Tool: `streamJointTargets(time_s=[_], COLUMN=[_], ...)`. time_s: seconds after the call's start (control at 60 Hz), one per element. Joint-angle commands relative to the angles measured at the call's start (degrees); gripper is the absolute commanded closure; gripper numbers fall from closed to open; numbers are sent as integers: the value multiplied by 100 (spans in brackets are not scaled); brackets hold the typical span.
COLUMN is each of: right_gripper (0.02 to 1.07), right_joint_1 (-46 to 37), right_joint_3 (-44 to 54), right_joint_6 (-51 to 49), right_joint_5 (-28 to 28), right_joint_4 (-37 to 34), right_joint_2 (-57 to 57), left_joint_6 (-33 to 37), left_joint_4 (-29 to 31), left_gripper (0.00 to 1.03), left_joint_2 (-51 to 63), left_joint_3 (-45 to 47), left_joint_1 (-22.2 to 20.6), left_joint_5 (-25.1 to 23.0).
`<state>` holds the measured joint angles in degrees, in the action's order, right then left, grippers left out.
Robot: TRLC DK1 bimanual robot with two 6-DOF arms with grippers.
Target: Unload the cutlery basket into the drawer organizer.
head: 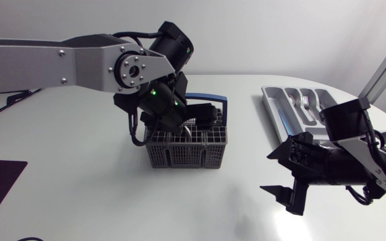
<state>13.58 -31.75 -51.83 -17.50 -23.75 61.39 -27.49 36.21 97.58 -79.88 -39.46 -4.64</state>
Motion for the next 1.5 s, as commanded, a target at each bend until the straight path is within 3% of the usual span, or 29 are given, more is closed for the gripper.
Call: streamJointTargets(time_s=[0.0, 0.65, 0.983, 1.067, 1.483], right_gripper=[6, 6, 7, 7, 7], right_joint_1=[48, 57, 65, 74, 92], right_joint_3=[169, 257, 283, 292, 327], right_joint_6=[-2, -2, -11, -11, -2], right_joint_5=[53, 97, 132, 132, 132], right_joint_4=[46, 98, 151, 160, 151], right_joint_2=[-30, -30, -13, -4, -30], left_joint_6=[-249, -1040, -1418, -1549, -2094], left_joint_4=[-26, -158, -518, -474, -430], left_gripper=[5, 7, 7, 7, 7], left_joint_2=[86, 95, -11, 103, 103], left_joint_3=[-160, 42, 306, 236, 332], left_joint_1=[-9, -9, -18, 44, 53], left_joint_5=[-37, 16, 139, -124, -186])
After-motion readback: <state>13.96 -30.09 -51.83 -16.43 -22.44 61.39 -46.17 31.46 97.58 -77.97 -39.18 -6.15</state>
